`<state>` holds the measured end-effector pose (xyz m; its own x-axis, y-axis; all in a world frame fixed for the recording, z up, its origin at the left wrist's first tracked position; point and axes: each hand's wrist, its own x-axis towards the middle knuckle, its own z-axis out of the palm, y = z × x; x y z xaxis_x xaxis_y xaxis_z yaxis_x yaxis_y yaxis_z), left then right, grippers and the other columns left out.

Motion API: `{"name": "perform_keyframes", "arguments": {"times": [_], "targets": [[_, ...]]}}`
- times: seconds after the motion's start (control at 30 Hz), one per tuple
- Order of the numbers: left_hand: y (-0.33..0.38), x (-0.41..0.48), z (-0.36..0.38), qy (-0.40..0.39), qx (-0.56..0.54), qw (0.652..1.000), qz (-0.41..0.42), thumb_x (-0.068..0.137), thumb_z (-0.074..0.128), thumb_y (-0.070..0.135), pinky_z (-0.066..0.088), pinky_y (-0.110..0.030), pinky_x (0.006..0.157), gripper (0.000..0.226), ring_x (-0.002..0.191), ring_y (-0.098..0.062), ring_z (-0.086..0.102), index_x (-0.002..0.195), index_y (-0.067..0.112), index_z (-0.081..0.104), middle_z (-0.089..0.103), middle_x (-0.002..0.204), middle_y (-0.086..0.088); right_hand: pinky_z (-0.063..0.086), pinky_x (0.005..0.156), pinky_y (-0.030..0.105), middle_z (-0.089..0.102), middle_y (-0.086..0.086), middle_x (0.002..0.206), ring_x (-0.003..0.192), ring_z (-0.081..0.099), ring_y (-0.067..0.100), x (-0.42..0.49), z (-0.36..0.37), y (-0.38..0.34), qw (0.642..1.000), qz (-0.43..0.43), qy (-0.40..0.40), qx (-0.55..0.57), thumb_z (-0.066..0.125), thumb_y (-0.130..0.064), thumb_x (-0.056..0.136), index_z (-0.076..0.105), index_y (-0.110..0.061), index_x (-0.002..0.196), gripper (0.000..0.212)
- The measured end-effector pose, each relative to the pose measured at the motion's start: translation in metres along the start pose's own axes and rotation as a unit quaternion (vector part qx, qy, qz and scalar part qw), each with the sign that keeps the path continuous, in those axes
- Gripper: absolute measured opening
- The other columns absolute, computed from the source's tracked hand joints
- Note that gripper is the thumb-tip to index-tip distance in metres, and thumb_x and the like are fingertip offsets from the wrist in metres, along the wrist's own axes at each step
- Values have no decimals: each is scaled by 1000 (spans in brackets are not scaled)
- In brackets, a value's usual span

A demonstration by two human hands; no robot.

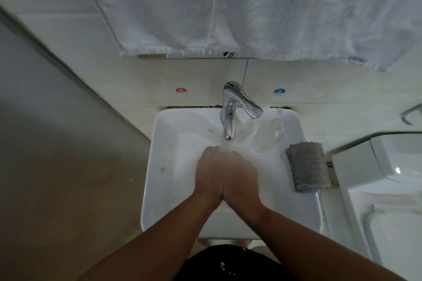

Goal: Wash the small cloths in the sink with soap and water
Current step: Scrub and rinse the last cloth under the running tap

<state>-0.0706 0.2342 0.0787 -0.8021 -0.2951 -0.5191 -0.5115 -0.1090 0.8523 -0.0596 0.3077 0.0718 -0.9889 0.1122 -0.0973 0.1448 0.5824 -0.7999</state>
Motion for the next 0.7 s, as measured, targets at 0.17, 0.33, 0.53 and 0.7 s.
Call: {"name": "perform_keyframes", "arguments": {"times": [0.17, 0.33, 0.53, 0.7], "targets": [[-15, -17, 9, -59, 35, 998, -6, 103, 48, 45, 59, -39, 71, 36, 79, -22, 72, 80, 23, 65, 72, 82, -4, 49, 64, 40, 57, -1, 60, 57, 57, 12, 22, -4, 19, 993, 96, 9, 66, 38, -51, 102, 52, -19, 66, 50], [-17, 11, 1, -6, 78, 997, 23, 102, 49, 31, 48, -14, 65, 26, 83, -25, 67, 86, 15, 61, 65, 82, -1, 46, 64, 20, 65, -5, 68, 66, 63, 3, -9, 2, 3, 992, 88, -7, 96, 45, -42, 104, 62, -23, 74, 40], [-27, -12, 7, -67, 72, 995, 7, 100, 46, 52, 59, -43, 80, 35, 86, -20, 73, 87, 26, 66, 74, 88, -1, 54, 70, 42, 60, -1, 65, 63, 62, 17, 18, -6, 27, 995, 94, -5, 32, 42, -52, 103, 56, -18, 71, 49], [-24, 7, -2, -13, 19, 998, -57, 97, 51, 34, 52, -34, 77, 27, 86, -29, 67, 80, 18, 63, 68, 84, -8, 44, 64, 13, 66, -6, 73, 69, 64, 2, -11, 8, 13, 993, 76, -55, 77, 51, -47, 101, 61, -23, 78, 34]]}}
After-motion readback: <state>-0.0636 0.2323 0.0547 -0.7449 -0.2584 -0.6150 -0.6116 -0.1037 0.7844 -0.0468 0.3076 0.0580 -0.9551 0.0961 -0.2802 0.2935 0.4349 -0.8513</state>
